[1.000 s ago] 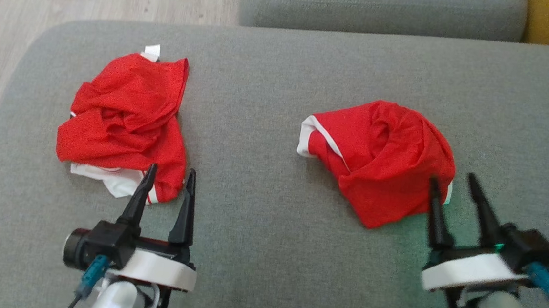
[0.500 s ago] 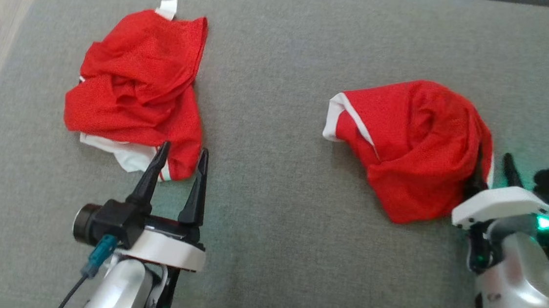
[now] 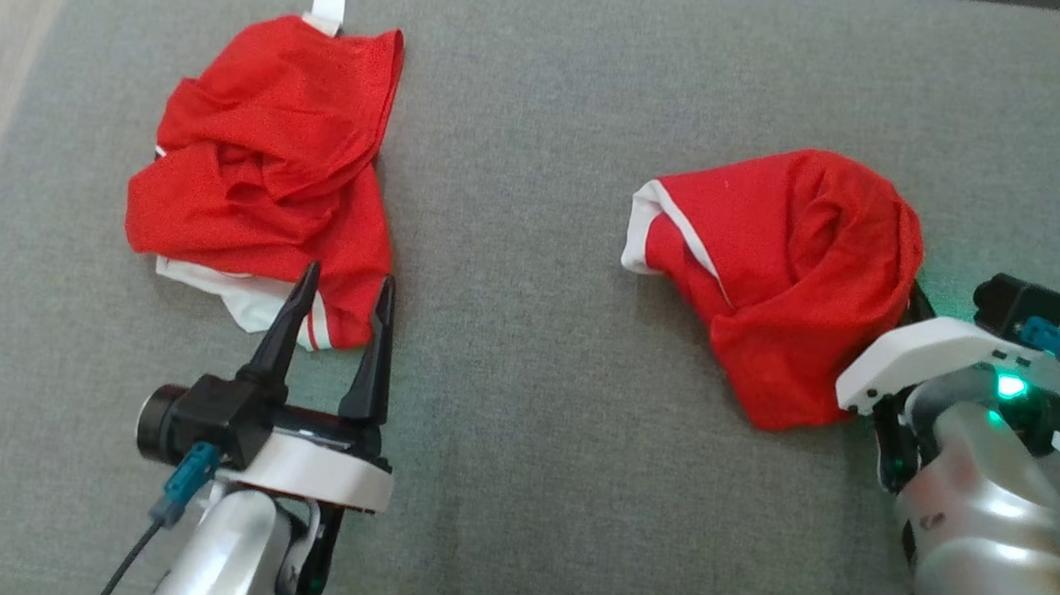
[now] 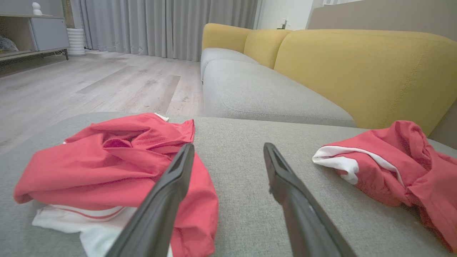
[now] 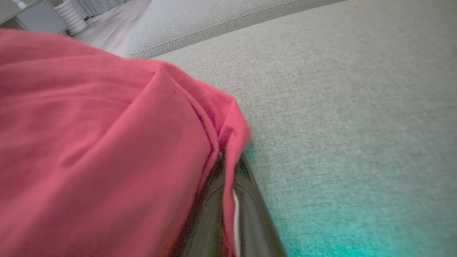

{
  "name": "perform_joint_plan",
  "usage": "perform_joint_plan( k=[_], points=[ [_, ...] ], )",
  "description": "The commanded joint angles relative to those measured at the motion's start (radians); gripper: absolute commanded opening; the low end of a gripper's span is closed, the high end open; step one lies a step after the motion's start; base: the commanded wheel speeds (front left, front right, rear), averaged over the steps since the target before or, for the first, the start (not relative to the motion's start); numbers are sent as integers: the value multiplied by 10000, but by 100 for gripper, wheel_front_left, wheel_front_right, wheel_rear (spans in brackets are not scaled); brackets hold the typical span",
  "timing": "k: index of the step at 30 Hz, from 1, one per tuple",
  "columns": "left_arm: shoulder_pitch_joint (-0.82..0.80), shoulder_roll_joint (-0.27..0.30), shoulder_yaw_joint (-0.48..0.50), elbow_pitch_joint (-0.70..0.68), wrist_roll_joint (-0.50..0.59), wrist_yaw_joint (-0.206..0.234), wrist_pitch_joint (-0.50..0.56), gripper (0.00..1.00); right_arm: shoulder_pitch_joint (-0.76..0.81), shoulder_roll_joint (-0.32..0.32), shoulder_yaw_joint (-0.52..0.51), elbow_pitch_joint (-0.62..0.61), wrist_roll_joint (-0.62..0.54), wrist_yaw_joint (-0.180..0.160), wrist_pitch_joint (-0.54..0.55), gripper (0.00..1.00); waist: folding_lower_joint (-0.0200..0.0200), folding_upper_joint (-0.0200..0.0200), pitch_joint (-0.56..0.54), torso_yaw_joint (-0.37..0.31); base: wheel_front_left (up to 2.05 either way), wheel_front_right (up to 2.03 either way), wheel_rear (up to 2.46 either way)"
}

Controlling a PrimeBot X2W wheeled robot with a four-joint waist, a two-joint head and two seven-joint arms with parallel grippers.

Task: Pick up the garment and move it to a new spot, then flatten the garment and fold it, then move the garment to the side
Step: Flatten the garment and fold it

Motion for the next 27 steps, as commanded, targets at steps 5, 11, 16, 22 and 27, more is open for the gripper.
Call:
perform_joint_plan(
  k=[5,11,16,22,27],
  points=[
    [-124,-91,461,-153,71,-51,-53,100,-558,5,-898,-260,-1388,-7,-239,0,-1,0,-557,54,0,0,0],
    [163,-209,570,-150,-80,-40,-53,100,-1672,-707,-1754,-1157,-2956,-7,242,0,-1,0,-1119,360,0,0,0],
    [346,-252,662,-181,-159,-37,-53,100,-3095,-1161,-2181,-2373,-4193,-7,617,0,-1,0,-1444,594,0,0,0],
    [540,-275,756,-330,-258,0,-53,100,-3911,-844,-1876,-3424,-5226,-7,626,0,-1,0,-1670,748,0,0,0],
    [735,-284,781,-394,-276,24,-53,100,-2936,-78,-602,-3617,-5251,-7,413,0,-1,0,-1691,763,0,0,0]
  ],
)
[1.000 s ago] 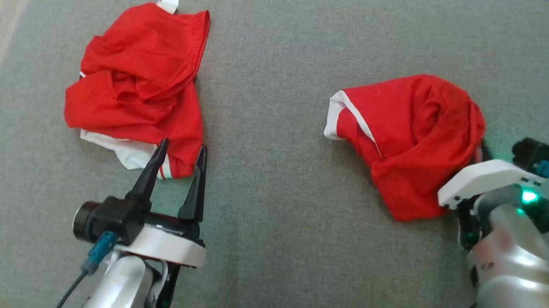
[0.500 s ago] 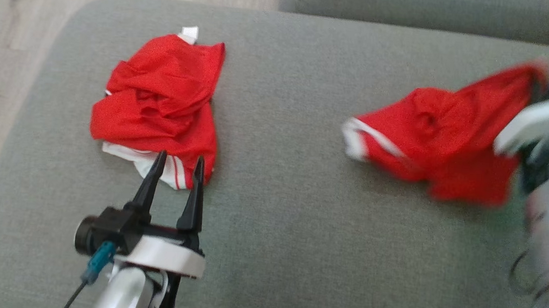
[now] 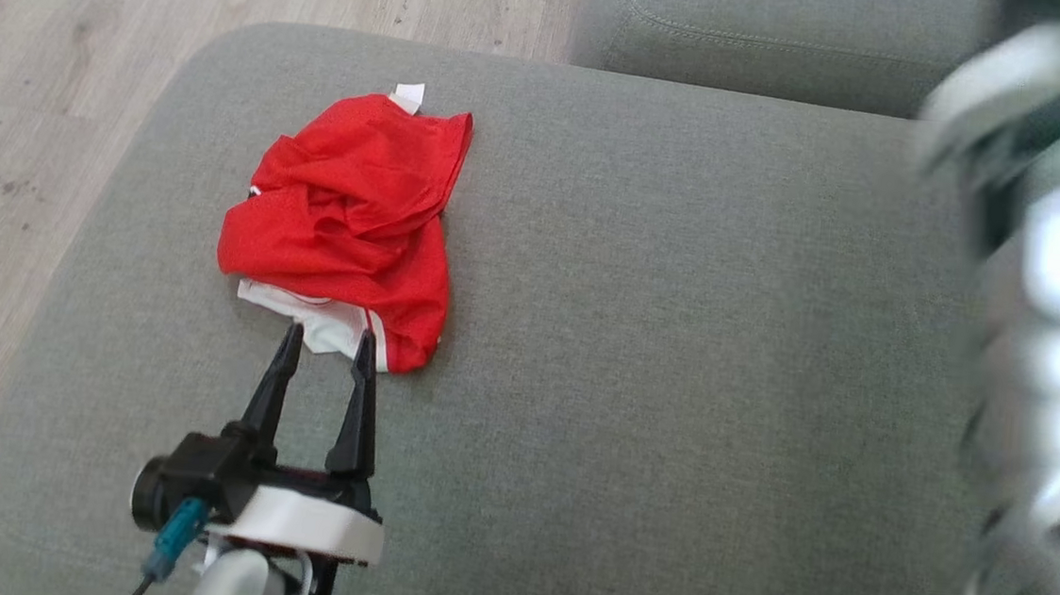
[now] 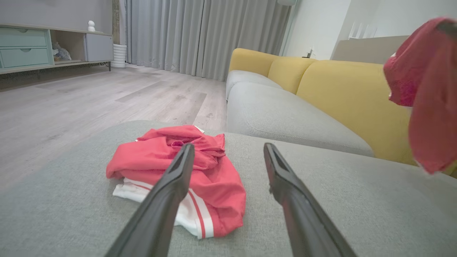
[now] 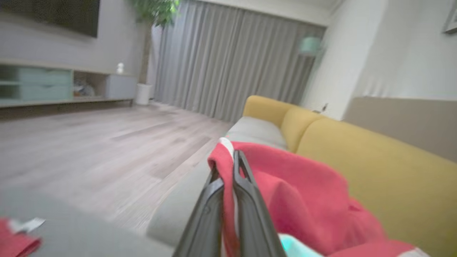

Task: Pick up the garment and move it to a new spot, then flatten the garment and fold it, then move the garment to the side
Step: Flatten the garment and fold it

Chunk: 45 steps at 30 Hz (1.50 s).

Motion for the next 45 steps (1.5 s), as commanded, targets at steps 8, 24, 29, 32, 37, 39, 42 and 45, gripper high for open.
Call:
perform_joint_plan(
  k=[8,24,29,32,37,39,42,45],
  points=[
    [-310,-7,279,-259,-34,-33,-53,100,3935,436,4217,302,2594,-7,-303,0,1,0,167,-208,0,0,0],
    [-265,-8,365,-192,78,-96,-53,100,6416,441,4367,-2930,4733,-7,-517,100,1,0,16,-1324,0,0,0],
    [-223,-8,361,-264,67,-56,-53,100,7382,441,3277,-4073,4798,-7,-685,100,1,0,24,-1645,0,0,0],
    [-242,-8,376,-308,68,-48,-53,100,8013,441,2634,-4484,4895,-7,-727,100,1,0,120,-1817,0,0,0],
    [-364,-8,334,-324,83,-80,-53,100,8422,441,2037,-4698,5358,-7,-772,100,1,0,352,-1961,0,0,0],
    [-404,-8,329,-329,91,-89,-53,100,8370,442,1975,-4702,5447,-7,-778,100,1,0,415,-1966,0,0,0],
    [-538,-8,296,-331,112,-130,-53,100,7982,442,1792,-4513,5676,-7,-743,100,1,0,595,-1919,0,0,0],
    [-670,-8,239,-278,125,-172,-53,100,7368,442,1727,-4009,6238,-7,-417,100,1,0,790,-1780,0,0,0]
  ],
)
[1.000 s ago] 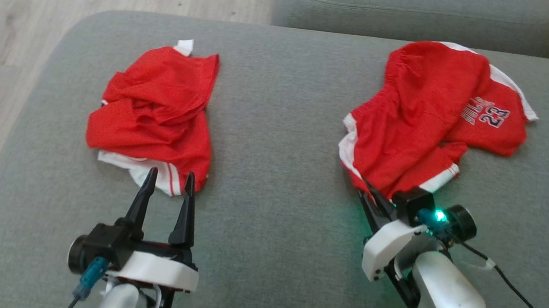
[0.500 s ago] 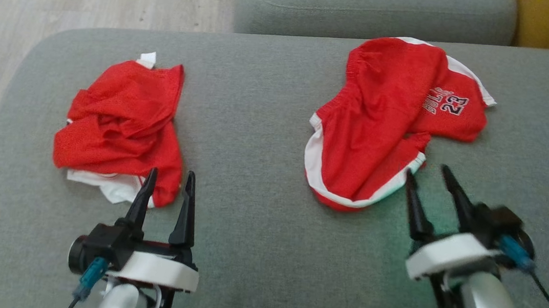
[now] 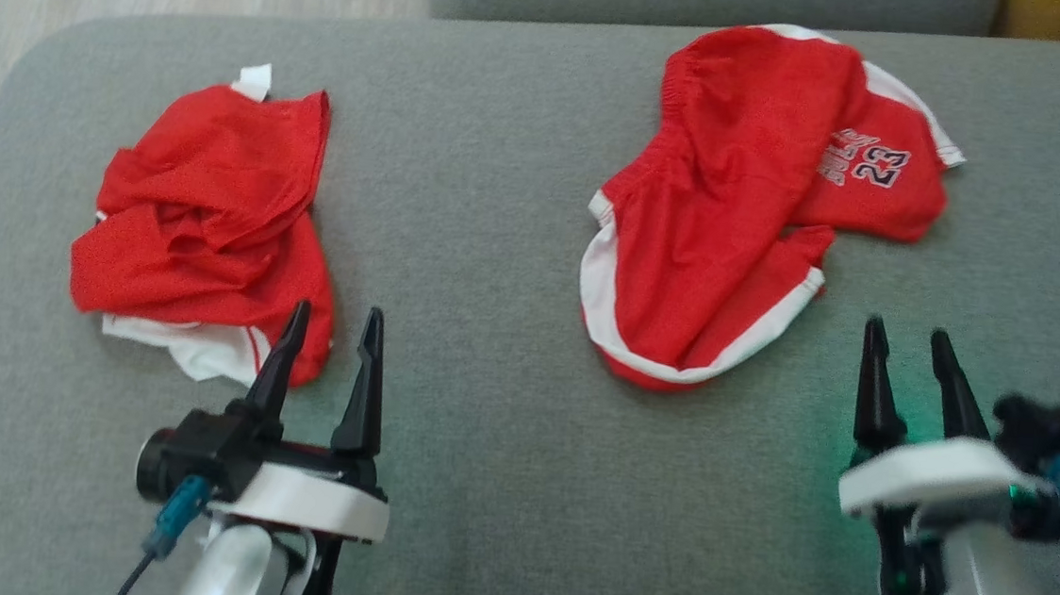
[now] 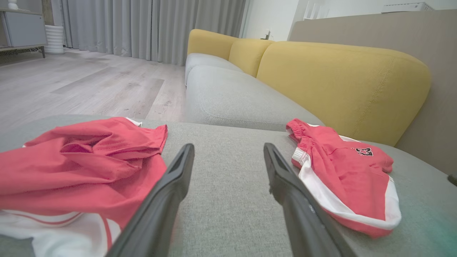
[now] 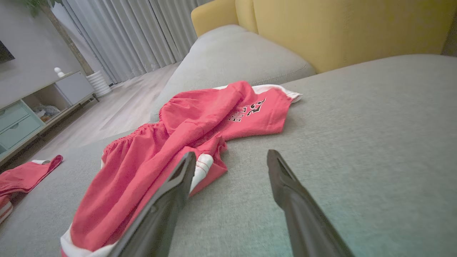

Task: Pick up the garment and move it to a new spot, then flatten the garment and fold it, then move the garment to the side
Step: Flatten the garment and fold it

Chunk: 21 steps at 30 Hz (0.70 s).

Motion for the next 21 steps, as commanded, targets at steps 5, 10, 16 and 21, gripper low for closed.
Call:
perform_joint_plan(
  k=[5,10,16,21],
  points=[
    [-577,1,123,-196,23,-42,-53,100,-1488,-24,243,987,1006,-7,489,100,0,0,345,487,0,0,0],
    [-663,1,125,-150,29,-24,-53,100,-2262,-24,410,2346,1406,-7,495,100,0,0,526,854,0,0,0],
    [-670,1,207,-118,90,-52,-53,100,-2783,-24,779,3381,1707,-7,37,0,0,0,535,997,0,0,0],
    [-528,1,319,-115,100,7,-53,100,-2792,-24,553,3668,1722,-7,-310,0,0,0,318,687,0,0,0]
  ],
)
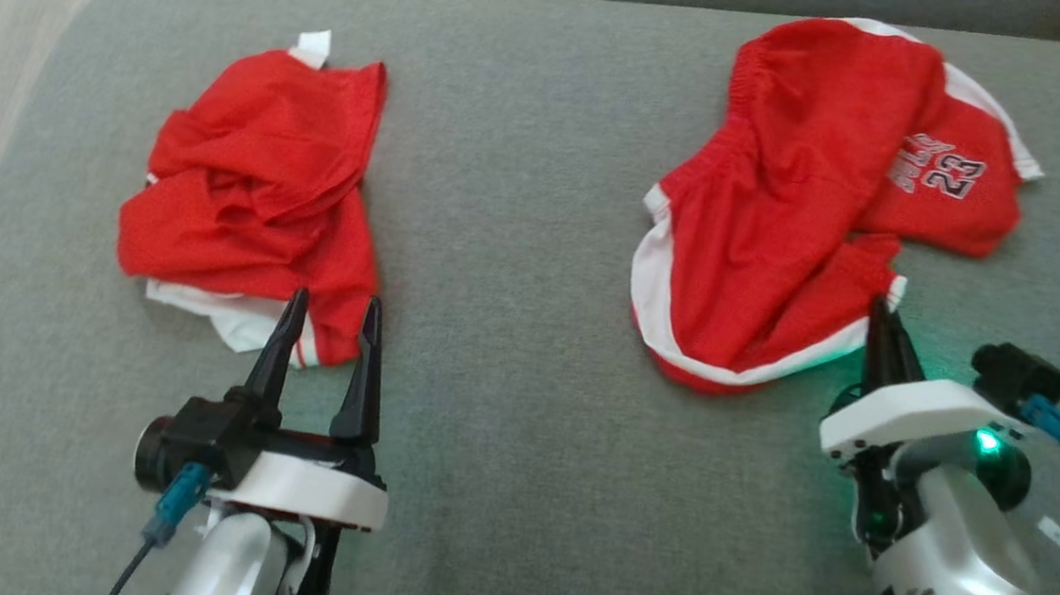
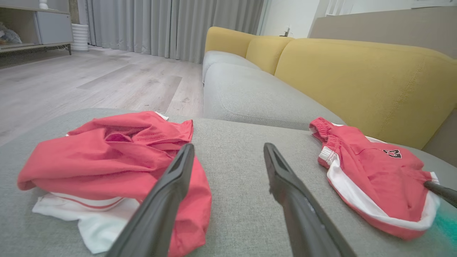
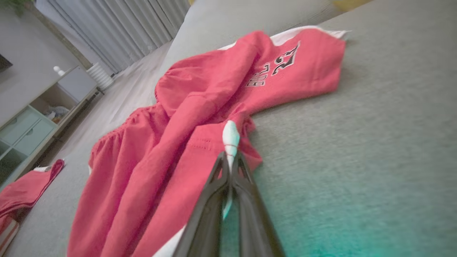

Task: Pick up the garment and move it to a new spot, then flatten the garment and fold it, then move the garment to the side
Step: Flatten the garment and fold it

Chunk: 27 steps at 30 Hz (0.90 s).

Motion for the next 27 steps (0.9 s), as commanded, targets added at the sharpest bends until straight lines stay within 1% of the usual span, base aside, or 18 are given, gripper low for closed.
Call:
perform_joint_plan(
  k=[1,4,10,12,14,15,16,19,22,25,27],
  points=[
    [-178,7,322,-299,100,21,-53,100,-145,-16,-15,-225,-3,-7,-157,0,-1,0,-143,-202,0,0,0],
    [-103,7,368,-338,92,36,-53,100,78,-16,-814,-422,-209,-7,-217,0,-1,0,-309,-502,0,0,0],
    [15,7,435,-413,108,52,-53,100,881,-16,-3103,-1850,-1194,-7,-230,0,-1,0,-498,-1084,0,0,0],
    [36,7,414,-417,100,54,-53,100,1082,-16,-3623,-2053,-1367,-7,-230,0,-1,0,-522,-1207,0,0,0],
    [48,7,381,-412,84,57,-53,100,1199,-16,-3919,-2015,-1510,-7,-231,0,-1,0,-544,-1291,0,0,0],
    [49,7,359,-405,77,60,-53,100,1213,-16,-4013,-1983,-1564,-7,-231,35,-1,0,-553,-1314,0,0,0],
    [48,7,339,-397,68,67,-53,100,1213,-16,-4047,-1971,-1612,-7,-231,99,-1,0,-565,-1330,0,0,0],
    [49,7,298,-383,49,85,-53,100,1192,-16,-4099,-2013,-1682,-7,-232,100,-1,0,-586,-1343,0,0,0],
    [34,7,253,-369,26,74,-53,100,1179,-16,-4084,-2522,-1954,-7,-232,100,-1,0,-597,-1306,0,0,0],
    [30,7,240,-361,12,67,-53,100,1276,-16,-3666,-3318,-2088,-7,-232,100,-1,0,-619,-1207,0,0,0],
    [38,7,215,-348,4,60,-53,100,1451,-16,-3173,-3949,-2163,-7,-232,100,-1,0,-640,-1116,0,0,0]
  ],
)
